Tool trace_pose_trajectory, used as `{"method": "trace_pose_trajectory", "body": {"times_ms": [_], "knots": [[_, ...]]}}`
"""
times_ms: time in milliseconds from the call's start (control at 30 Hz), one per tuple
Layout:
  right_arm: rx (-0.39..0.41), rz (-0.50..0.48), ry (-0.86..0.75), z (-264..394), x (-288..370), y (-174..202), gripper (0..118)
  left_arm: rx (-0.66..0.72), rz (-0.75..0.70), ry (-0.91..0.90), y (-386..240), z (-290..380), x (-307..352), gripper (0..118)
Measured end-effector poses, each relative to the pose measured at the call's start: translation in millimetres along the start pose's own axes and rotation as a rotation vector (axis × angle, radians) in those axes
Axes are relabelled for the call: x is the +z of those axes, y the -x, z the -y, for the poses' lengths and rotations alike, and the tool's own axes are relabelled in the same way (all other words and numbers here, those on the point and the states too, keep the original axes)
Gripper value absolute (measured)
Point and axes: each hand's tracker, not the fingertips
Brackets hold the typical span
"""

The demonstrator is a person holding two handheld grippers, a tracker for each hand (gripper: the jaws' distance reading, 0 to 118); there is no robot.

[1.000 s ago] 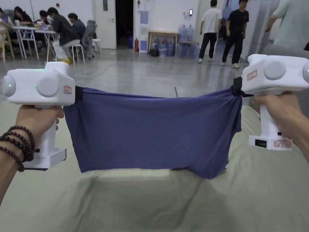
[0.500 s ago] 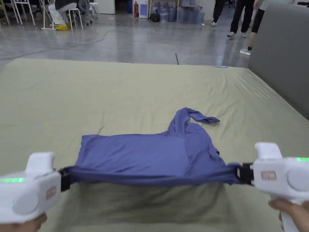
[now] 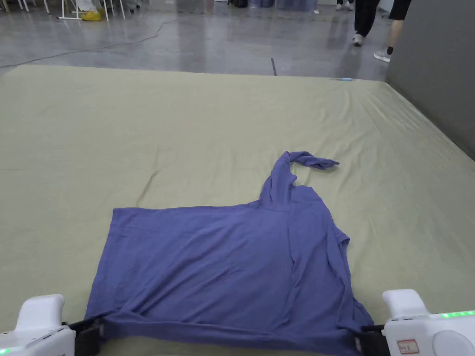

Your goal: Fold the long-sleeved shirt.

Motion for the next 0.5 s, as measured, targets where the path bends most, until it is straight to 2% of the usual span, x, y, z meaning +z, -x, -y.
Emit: {"method": "trace_pose_trajectory", "body": {"times_ms": [33, 67, 100, 167, 267, 300, 333, 367, 400, 467, 500], "knots": [[0.010, 0.026, 0.012, 2.5, 1.5, 0.1, 102, -0.012, -0.016, 0.033, 0.4, -3.7, 0.9, 101], [0.010, 0.033, 0.010, 3.4, 7.3, -0.8, 118, -0.014, -0.026, 0.031, -0.1, -6.0, 5.8, 118], [0.006, 0.042, -0.064, -2.2, 11.9, -0.1, 115, -0.024, -0.042, -0.008, 0.3, -11.0, 12.9, 118], [-0.016, 0.042, -0.074, -15.8, 26.3, 0.5, 115, -0.028, -0.054, -0.030, -0.8, -26.5, 21.9, 118], [-0.043, 0.051, -0.179, -39.8, 38.6, 9.0, 113, -0.010, -0.019, -0.100, -11.1, -55.1, 39.0, 117], [-0.051, 0.050, -0.207, -51.3, 52.3, 11.8, 104, -0.012, 0.004, -0.123, -15.1, -65.1, 42.4, 115], [-0.052, 0.048, -0.234, -58.0, 52.7, 15.5, 85, -0.018, 0.015, -0.130, -18.6, -73.4, 43.6, 103], [-0.052, 0.050, -0.257, -63.4, 51.0, 18.9, 48, -0.028, 0.014, -0.137, -23.1, -80.4, 41.2, 74], [-0.054, 0.047, -0.257, -68.8, 47.0, 20.8, 2, -0.052, 0.011, -0.149, -27.7, -85.7, 33.8, 1], [-0.064, 0.053, -0.260, -75.7, 36.8, 25.0, 2, -0.088, -0.040, -0.116, -33.1, -95.1, 16.3, 0], [-0.041, 0.051, -0.231, -78.1, 29.2, 28.2, 2, -0.103, -0.028, -0.094, -35.4, -100.0, 9.5, 0]]}}
